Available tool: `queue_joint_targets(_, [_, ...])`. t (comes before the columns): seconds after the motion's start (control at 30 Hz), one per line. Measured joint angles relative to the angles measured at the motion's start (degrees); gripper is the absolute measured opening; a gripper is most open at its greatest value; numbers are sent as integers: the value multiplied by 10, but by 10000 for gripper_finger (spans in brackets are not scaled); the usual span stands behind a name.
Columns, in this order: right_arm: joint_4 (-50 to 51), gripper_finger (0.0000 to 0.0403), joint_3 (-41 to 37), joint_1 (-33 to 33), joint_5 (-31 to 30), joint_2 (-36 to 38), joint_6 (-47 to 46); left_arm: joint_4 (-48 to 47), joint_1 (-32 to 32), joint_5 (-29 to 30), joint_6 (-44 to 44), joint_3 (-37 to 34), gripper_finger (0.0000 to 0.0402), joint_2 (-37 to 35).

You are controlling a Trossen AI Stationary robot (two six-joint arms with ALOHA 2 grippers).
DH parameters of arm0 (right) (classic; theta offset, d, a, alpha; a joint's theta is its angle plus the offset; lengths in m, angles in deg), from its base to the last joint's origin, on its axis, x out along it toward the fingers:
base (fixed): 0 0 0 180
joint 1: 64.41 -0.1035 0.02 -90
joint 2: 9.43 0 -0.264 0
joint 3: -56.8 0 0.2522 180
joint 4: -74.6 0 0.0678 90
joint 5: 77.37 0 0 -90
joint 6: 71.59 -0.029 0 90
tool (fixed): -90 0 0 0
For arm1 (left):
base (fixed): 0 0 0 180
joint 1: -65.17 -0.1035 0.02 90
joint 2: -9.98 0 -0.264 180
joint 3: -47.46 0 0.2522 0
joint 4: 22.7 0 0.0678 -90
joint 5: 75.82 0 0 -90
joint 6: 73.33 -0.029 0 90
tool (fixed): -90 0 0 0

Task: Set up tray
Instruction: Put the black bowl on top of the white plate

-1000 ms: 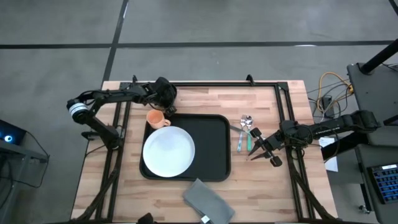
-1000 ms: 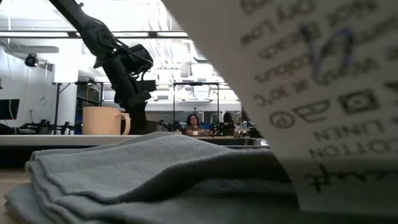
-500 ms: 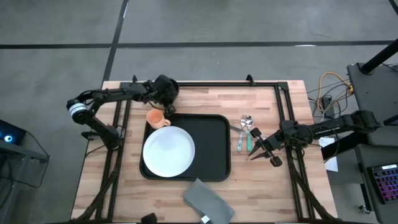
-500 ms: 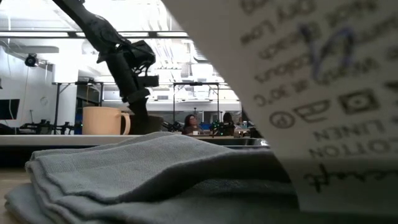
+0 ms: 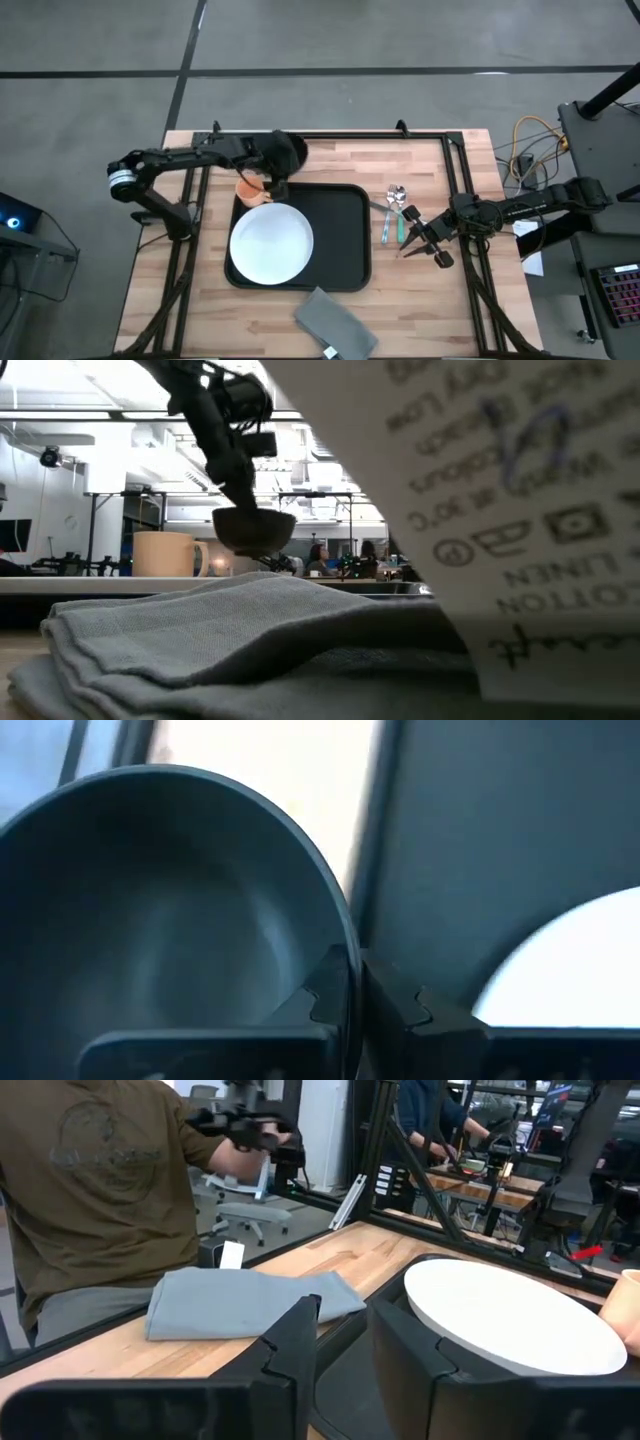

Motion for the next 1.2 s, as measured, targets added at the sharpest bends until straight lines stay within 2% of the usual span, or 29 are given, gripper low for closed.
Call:
queue_joint_targets(0.3, [0,68,0,0,0,0,0,-4,157,0,38,-13,0,-22])
queue_joint_targets(0.53, [0,76,0,0,0,0,-7,-26,273,2,76,-14,0,-27])
queue_joint_targets(0.73, [0,85,0,0,0,0,-13,-27,362,47,114,-42,0,-29])
queue_joint_targets(0.93, [1,83,0,0,0,0,-14,-12,424,122,172,-98,0,-42])
queue_joint_targets(1.2, [2,69,0,0,0,0,-14,27,460,117,235,-166,0,-111])
